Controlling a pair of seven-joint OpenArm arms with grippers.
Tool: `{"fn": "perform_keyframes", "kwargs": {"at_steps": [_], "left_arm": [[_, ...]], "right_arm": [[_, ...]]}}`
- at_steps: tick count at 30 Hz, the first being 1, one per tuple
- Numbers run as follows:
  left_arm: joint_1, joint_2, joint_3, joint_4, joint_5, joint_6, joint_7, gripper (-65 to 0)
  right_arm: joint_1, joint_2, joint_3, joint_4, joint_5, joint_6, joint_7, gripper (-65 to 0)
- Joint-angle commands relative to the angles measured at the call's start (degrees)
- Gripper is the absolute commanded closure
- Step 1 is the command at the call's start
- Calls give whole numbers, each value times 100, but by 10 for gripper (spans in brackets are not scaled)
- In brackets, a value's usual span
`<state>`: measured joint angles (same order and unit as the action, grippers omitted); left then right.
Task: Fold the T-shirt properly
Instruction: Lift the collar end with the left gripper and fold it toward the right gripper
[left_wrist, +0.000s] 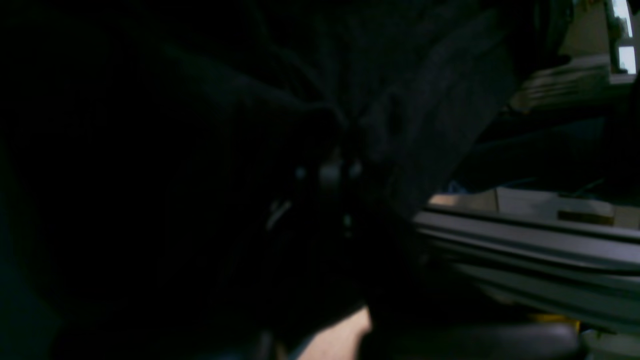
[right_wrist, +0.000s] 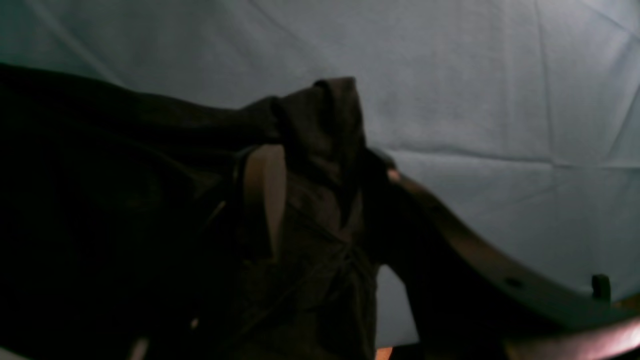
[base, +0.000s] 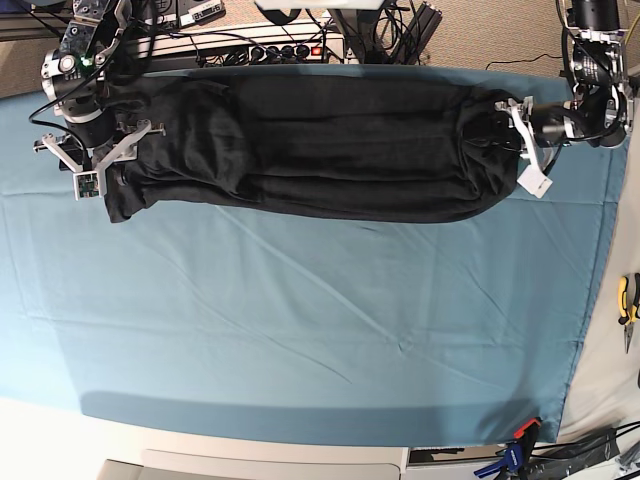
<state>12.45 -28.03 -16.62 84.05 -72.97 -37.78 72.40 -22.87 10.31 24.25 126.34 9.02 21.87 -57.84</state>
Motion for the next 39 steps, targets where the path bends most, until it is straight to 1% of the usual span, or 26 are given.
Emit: {"fn": "perform_keyframes", "kwargs": {"at_steps": [1, 5, 6, 9, 12, 16, 17, 20, 22, 27, 30, 34, 39], "left_arm": [[-105, -92, -37, 96, 7, -17, -46, 0], [-232, -146, -37, 195, 256, 4, -92, 0], [-243, -173, -37, 260, 308, 87, -146, 0], [-245, -234, -37, 560, 531, 96, -197, 0], [-245, -247, -37, 857, 601, 197, -199, 0], [-243, -245, -37, 1099, 634, 197, -199, 0], [-240, -245, -37, 1145, 634, 197, -199, 0], [-190, -243, -37, 1325, 634, 192, -243, 0], [-162, -238, -37, 1475, 636, 173, -240, 0], [-162, -227, -35, 1840, 638, 170, -243, 0], [-162, -227, -33, 1996, 636, 107, -243, 0], [-138, -227, 232, 2249, 739, 109, -262, 0], [-103, -151, 1003, 2562, 1322, 199, -527, 0]], "right_arm": [[20, 63, 24, 94, -9, -28, 131, -256], [20, 63, 24, 94, -7, -28, 131, -256], [17, 61, 24, 94, -7, -28, 131, -256], [20, 61, 24, 94, -7, -28, 131, -256], [20, 61, 24, 94, -7, -28, 131, -256], [17, 61, 24, 94, -105, -35, 129, -255], [17, 61, 24, 94, -205, -85, 129, -256], [17, 61, 24, 92, -656, -468, 140, -256], [17, 63, 24, 61, -876, -623, 190, -256], [20, 63, 24, -232, -955, -723, 247, -255], [59, 63, 24, -546, -1036, -807, 267, -256], [308, 66, 109, -1110, -1097, -848, 278, -256], [612, 68, 282, -1600, -1095, -846, 280, -256]]}}
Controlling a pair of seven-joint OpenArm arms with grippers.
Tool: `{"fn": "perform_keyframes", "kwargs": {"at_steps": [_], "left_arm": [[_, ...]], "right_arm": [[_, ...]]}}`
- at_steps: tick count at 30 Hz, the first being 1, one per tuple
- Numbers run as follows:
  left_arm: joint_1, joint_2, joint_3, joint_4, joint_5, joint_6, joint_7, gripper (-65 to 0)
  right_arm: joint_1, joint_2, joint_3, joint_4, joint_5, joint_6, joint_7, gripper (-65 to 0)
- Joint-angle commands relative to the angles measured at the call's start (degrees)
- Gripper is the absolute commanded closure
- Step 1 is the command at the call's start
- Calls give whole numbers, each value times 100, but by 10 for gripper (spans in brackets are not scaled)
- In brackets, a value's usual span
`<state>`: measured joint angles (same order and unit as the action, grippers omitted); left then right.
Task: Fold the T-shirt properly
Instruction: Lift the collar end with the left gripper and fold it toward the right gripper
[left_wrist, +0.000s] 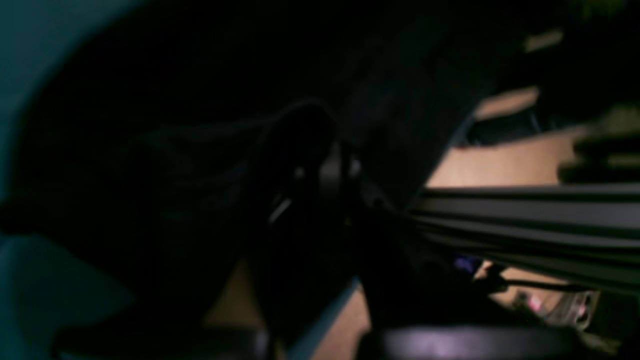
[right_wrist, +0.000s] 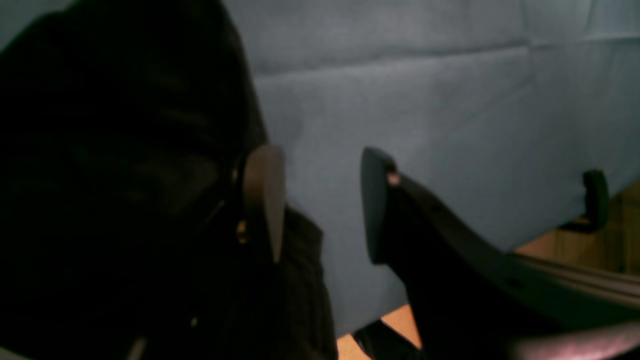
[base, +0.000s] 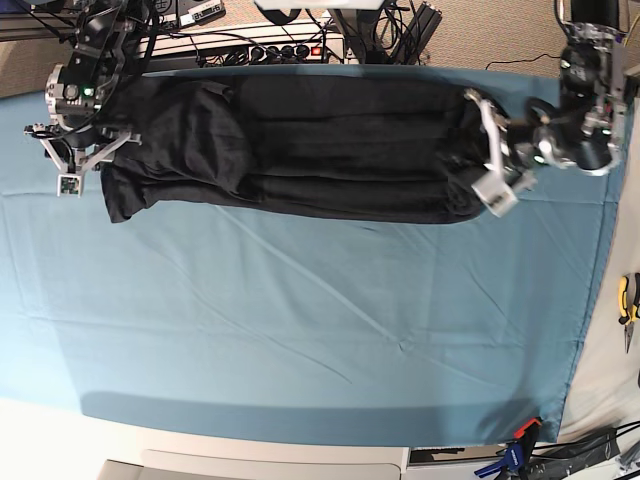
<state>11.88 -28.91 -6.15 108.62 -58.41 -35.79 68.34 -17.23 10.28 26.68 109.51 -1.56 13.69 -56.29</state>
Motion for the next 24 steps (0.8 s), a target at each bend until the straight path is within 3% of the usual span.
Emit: {"fn": "perform_keyframes", "kwargs": {"at_steps": [1, 15, 24], "left_arm": [[-50, -9, 87, 131, -20, 2, -190, 0], [-446, 940, 1285, 138, 1088, 153, -667, 0], [-560, 1335, 1510, 127, 1202, 197, -809, 0]], "right_arm": [[87, 70, 72, 28, -39, -26, 122, -256], [103, 83, 155, -15, -17, -22, 122, -255], [103, 83, 155, -15, -13, -20, 120, -255]]}}
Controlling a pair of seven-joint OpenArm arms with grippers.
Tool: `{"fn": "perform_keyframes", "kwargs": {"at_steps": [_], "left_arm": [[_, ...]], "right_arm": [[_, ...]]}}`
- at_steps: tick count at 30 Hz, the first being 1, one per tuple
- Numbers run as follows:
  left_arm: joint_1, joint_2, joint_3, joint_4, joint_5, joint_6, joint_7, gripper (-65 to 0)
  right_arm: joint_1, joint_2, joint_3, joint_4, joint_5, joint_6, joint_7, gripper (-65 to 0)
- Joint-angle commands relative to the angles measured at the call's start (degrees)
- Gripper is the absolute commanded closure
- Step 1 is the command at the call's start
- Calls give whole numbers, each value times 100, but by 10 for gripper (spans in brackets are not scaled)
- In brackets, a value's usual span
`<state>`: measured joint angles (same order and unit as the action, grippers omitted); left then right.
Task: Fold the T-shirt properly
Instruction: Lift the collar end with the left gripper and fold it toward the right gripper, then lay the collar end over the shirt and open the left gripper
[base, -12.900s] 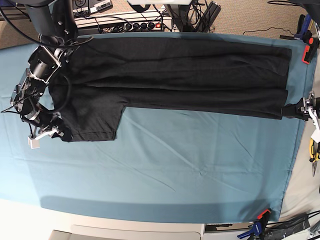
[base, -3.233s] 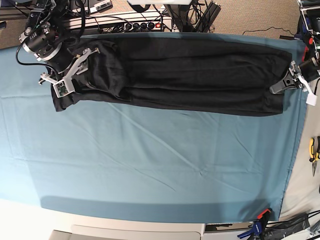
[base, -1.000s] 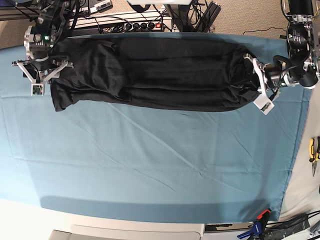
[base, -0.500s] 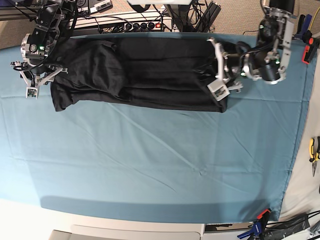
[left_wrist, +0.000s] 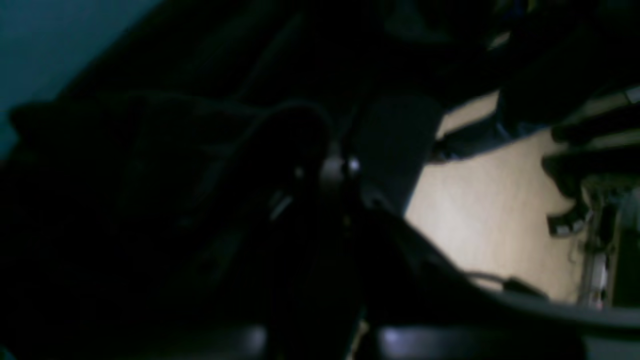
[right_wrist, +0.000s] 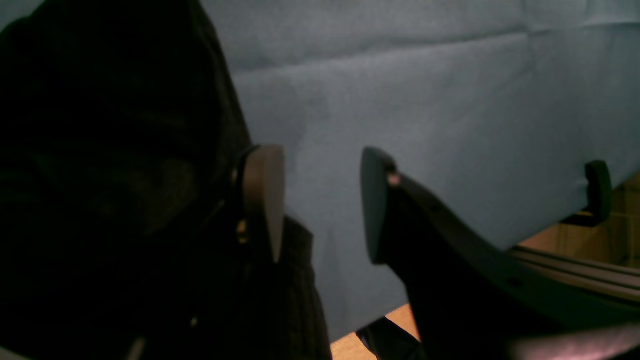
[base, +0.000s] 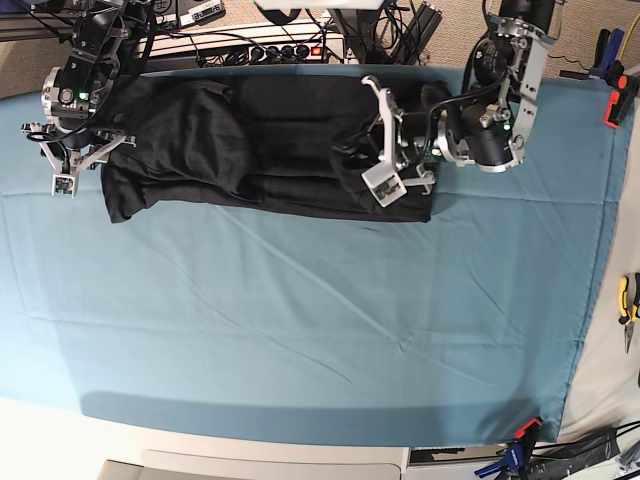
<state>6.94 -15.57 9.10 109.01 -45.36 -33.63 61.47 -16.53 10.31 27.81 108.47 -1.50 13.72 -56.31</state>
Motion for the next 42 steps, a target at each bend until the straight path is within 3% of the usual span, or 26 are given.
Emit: {"fn": "perform_keyframes", "kwargs": {"at_steps": [1, 12, 17, 25, 42], "left_arm": [[-81, 31, -15, 85, -103, -20, -131, 0], [-236, 400, 63, 44, 7, 22, -262, 0], [-240, 463, 476, -42, 350, 81, -463, 0], [-459, 922, 841, -208, 791, 129, -595, 0], [-710, 1419, 846, -901, 595, 127, -584, 0]], "right_arm": [[33, 81, 42, 90, -15, -22, 122, -255], [33, 81, 42, 90, 61, -17, 122, -255], [33, 81, 42, 90, 61, -20, 125, -255], [31, 81, 42, 90, 61, -20, 120, -255], [17, 81, 42, 90, 61, -20, 131, -256]]}}
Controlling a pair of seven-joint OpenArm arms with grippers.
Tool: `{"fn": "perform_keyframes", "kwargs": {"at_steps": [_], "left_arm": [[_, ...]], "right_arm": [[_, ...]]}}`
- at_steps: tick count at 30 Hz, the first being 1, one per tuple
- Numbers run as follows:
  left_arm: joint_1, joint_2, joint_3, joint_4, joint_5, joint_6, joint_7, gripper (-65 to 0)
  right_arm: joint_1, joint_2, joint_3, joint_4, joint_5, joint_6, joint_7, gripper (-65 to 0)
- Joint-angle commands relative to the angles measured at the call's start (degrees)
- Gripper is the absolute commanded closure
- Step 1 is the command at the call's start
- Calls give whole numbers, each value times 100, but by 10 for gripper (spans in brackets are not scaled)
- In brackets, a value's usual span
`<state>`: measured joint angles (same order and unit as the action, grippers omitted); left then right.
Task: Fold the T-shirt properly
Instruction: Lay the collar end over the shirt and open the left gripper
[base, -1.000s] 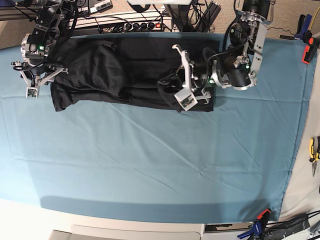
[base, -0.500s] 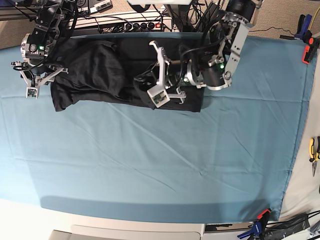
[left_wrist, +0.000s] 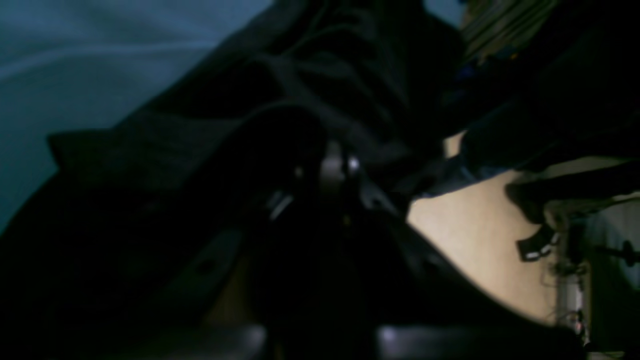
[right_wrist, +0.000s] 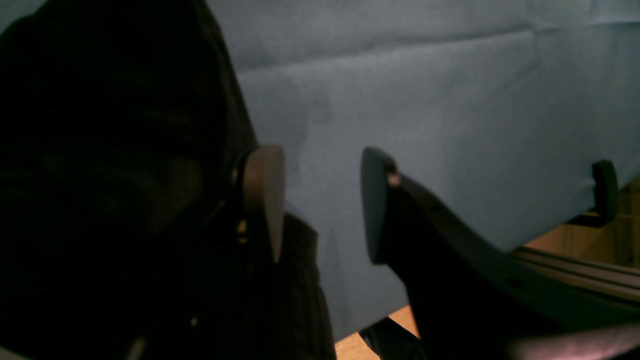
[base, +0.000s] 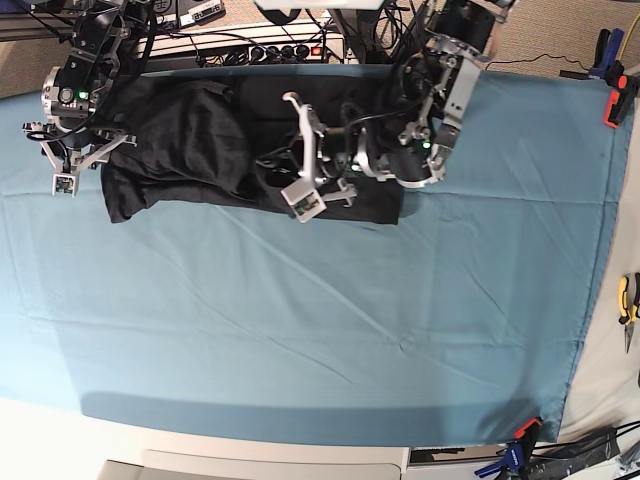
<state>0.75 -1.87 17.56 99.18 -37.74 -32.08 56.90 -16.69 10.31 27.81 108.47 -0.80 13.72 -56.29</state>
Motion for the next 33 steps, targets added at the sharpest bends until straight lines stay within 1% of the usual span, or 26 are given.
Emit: {"fn": "perform_keyframes", "kwargs": {"at_steps": [1, 4, 7, 9, 14, 17, 20, 33], "left_arm": [[-94, 79, 24, 83, -166, -28, -127, 0], [-92, 94, 212, 83, -125, -28, -127, 0], [-92, 101, 424, 83, 107, -28, -149, 0], [-92, 111, 474, 83, 136, -28, -151, 0], [-96, 109, 476, 83, 153, -28, -199, 0], [-162, 107, 476, 83, 374, -26, -291, 0], [-291, 109, 476, 83, 448, 85, -297, 0], [-391, 111, 476, 83, 564, 83, -389, 0]], "right_arm": [[33, 81, 42, 90, -9, -20, 129, -255], [33, 81, 42, 90, -9, -20, 127, -255], [33, 81, 42, 90, -9, -20, 127, -255], [33, 81, 42, 90, -9, -20, 127, -255], [33, 81, 42, 90, -9, -20, 129, -255], [33, 81, 42, 90, -9, -20, 129, -255], [33, 81, 42, 90, -9, -22, 127, -255], [33, 79, 42, 90, -9, -22, 127, -255]]}}
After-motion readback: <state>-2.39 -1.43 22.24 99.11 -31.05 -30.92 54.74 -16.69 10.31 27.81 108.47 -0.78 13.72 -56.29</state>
